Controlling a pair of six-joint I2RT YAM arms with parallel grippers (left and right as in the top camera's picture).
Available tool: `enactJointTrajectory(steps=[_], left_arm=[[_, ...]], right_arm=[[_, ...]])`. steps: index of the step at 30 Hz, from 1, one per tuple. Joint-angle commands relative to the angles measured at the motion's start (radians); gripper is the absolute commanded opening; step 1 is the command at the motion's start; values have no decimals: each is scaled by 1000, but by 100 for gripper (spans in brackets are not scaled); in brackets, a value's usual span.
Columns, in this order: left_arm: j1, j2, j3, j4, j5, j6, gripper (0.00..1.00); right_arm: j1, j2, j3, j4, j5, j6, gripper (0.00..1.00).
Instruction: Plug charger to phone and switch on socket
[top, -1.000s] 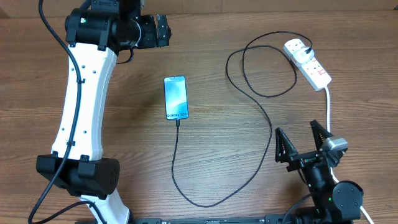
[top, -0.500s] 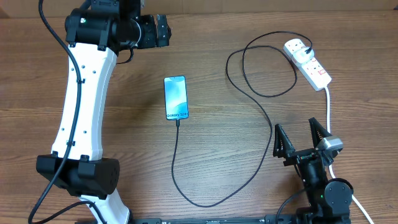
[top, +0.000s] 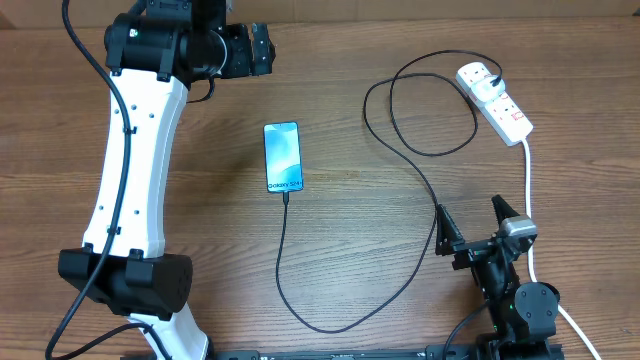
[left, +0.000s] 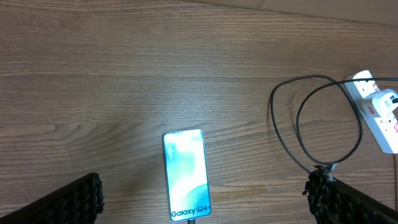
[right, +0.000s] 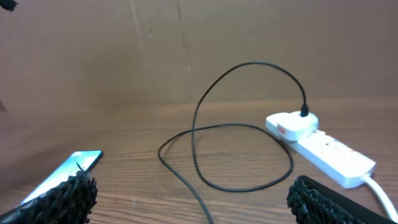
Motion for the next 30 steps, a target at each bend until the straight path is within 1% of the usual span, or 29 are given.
enactJointTrajectory(steps=[1,4,10,17,30], left_arm=[[0,2,0,2,-7,-6,100],[0,2,0,1,-7,-7,100],[0,2,0,2,-7,-6,100],[0,2,0,2,-7,-7,100],[0,2,0,2,-7,-6,100]], right_arm=[[-4,-12,-11,2,18,-100,100],[-4,-12,-11,0,27,-150,100],[-4,-12,-10,-6,70,-143,100],[-4,-12,-10,-6,80,-91,100],[-3,-12,-10,-6,77,-103,100]])
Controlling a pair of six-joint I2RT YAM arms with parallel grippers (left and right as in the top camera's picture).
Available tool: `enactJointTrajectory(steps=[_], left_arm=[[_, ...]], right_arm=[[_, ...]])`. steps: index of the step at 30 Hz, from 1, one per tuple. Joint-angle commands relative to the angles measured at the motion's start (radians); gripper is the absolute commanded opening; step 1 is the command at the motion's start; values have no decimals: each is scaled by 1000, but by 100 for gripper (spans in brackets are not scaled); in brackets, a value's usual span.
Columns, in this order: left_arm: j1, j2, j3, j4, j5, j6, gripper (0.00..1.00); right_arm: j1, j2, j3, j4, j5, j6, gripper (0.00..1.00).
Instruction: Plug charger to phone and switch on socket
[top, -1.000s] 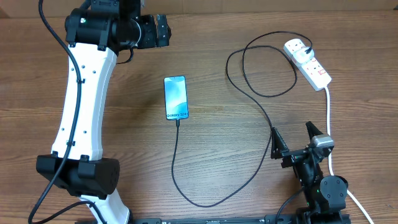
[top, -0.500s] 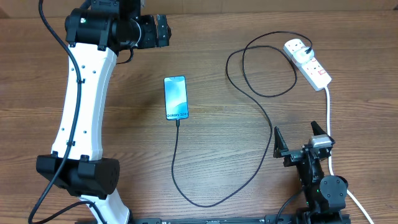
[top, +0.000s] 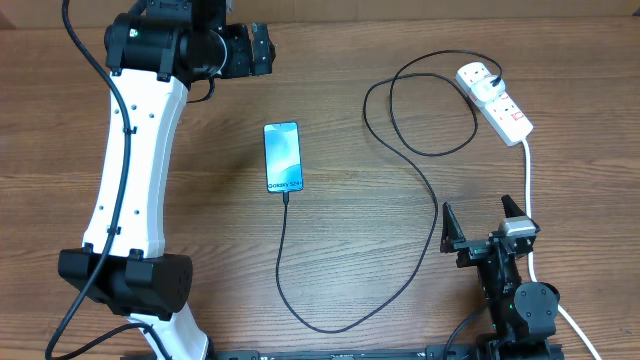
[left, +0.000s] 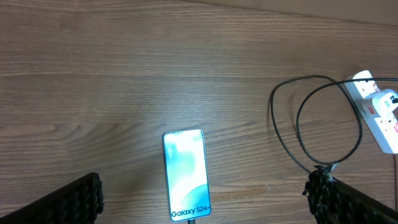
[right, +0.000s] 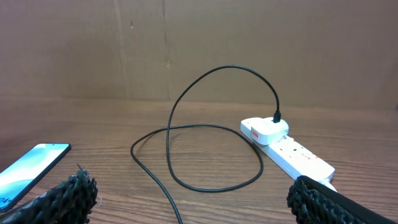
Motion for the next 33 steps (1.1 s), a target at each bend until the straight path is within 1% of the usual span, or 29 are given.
enactJointTrajectory(steps=[1,3,33], left_arm=[[0,2,0,1,-7,-6,100],[0,2,0,1,-7,-6,100],[0,2,0,2,-7,-6,100]], right_arm=[[-4,-12,-10,2,7,-6,100],[-3,-12,-10,2,6,-23,100],[-3,-12,-10,7,2,-22,100]])
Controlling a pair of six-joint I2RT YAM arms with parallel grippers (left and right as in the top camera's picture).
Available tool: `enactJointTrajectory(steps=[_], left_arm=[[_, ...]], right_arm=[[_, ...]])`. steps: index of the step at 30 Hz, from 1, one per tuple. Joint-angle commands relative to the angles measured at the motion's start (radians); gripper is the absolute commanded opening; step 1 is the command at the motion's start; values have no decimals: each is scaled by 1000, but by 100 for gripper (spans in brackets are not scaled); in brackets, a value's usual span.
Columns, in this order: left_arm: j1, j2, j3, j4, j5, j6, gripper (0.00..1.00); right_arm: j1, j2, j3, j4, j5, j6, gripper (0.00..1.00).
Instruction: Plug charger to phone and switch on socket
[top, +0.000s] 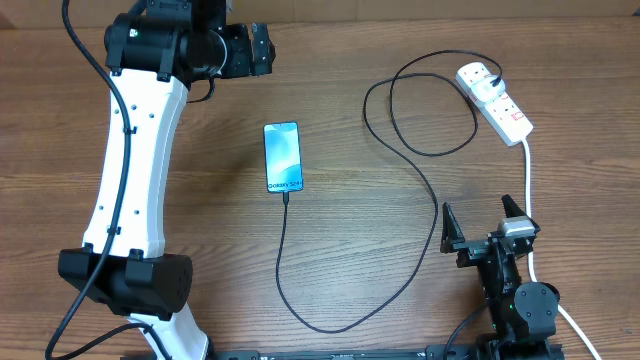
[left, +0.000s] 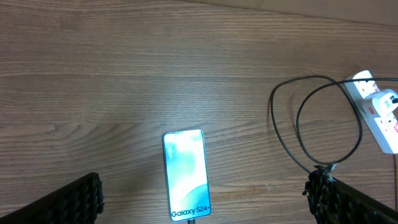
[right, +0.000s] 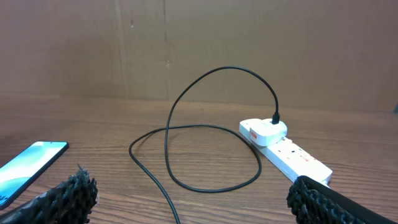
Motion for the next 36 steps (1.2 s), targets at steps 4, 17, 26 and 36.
enactJointTrajectory(steps=[4,17,26,36], left_arm=[[0,2,0,2,-7,-6,99],[0,2,0,1,-7,-6,100],[0,2,0,2,-99,-3,100],[-7,-137,-63,-57,-252,-3,100]], right_arm=[[-3,-12,-10,6,3,-3,100],[-3,-12,-10,6,3,-3,100],[-3,-12,-10,6,3,-4,100],[-3,-12,-10,6,3,-3,100]])
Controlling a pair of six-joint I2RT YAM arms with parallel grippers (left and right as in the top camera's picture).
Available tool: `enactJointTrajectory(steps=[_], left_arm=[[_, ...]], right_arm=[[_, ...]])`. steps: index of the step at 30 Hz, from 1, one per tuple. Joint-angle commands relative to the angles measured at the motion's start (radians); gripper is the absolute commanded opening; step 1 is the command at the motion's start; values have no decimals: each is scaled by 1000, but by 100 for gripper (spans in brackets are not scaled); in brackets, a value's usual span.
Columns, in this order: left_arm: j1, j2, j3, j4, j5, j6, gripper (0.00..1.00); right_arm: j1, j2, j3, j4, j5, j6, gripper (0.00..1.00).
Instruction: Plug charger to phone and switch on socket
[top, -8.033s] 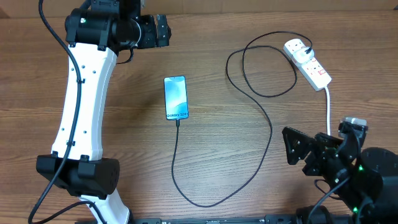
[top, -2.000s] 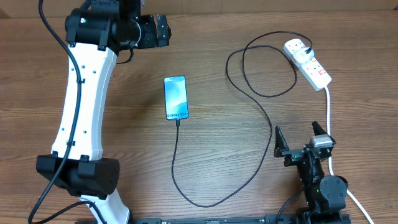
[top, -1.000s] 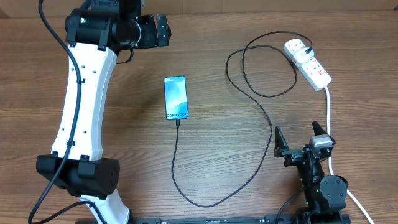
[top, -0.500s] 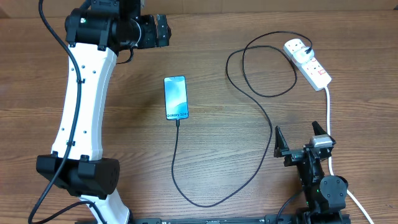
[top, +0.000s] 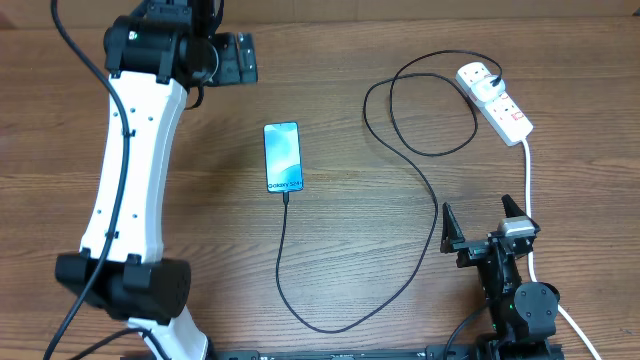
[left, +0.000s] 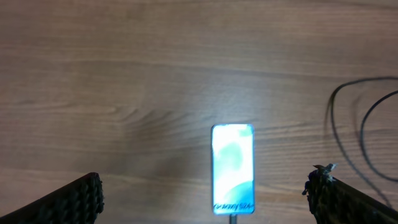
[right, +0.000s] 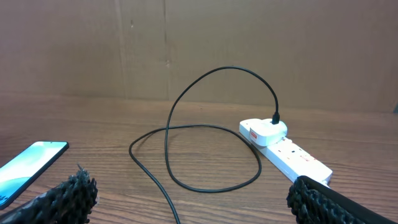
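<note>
The phone (top: 283, 157) lies screen-up and lit in the middle of the table, with the black cable (top: 400, 270) plugged into its near end. That cable loops round to the white charger plug (top: 476, 73) seated in the power strip (top: 505, 110) at the far right. My left gripper (top: 243, 58) hangs open high over the far left; its blurred wrist view shows the phone (left: 233, 168) between the fingers (left: 68, 202). My right gripper (top: 484, 232) stands open near the front right, facing the charger plug (right: 264, 130) and the power strip (right: 301, 158).
The power strip's white lead (top: 530, 215) runs down the right side, passing close by my right gripper. A brown cardboard wall (right: 199, 43) stands behind the table. Bare wooden tabletop (top: 180, 290) lies left of the phone.
My left gripper has shifted and turned: the phone now sits further right in its blurred wrist view, and the power strip has left that view. The right gripper, phone and cable are unchanged.
My right gripper was angled toward the phone, open, with the cable plugged into the phone throughout. A second later it faced straight toward the charger plug and stayed there. The left gripper kept still over the far left until its shift just now.
</note>
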Motion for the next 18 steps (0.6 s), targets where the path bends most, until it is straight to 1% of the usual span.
enactJointTrajectory(steps=[1,4,6,8,14,18], left_arm=[[-10,-127,-39,-3,-48,-2,100],[-13,-199,-106,-3,-68,4,100],[-13,-257,-182,6,-69,4,100],[-12,-314,-275,27,-76,4,100],[-12,-459,-577,155,-56,4,100],[-10,-553,-742,172,-68,5,99]], right_arm=[[-3,-12,-10,6,3,-4,100],[-3,-12,-10,6,3,-3,100],[-3,-12,-10,6,3,-3,100],[-3,-12,-10,6,3,-4,100],[-3,-12,-10,6,3,-3,100],[-3,-12,-10,6,3,-3,100]])
